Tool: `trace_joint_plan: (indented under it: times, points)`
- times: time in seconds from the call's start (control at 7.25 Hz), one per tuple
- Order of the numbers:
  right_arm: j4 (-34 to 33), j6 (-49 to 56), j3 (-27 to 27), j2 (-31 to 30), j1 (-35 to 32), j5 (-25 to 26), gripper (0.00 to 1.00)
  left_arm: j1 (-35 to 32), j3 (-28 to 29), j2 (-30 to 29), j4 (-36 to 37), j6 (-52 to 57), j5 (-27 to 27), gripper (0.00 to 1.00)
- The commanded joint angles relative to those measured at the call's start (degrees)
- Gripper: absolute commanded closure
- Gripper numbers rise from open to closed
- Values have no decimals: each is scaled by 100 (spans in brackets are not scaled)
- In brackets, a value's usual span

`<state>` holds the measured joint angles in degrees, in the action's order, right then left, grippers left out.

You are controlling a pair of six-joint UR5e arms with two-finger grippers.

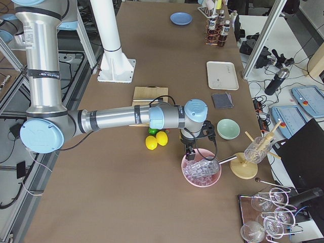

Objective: Pick orange to plate

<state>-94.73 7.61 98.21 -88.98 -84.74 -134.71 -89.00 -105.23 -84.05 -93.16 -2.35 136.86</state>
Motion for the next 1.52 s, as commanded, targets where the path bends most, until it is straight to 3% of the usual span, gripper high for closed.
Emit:
trace_joint_plan:
  times: [0.0,1.38]
  points:
    - [-2,-5,5,55,62,-3,0,14,-24,-6,0,-11,7,2]
    - [7,-13,-74,91,115,-3,0,76,81,12,-88,-11,-10,3]
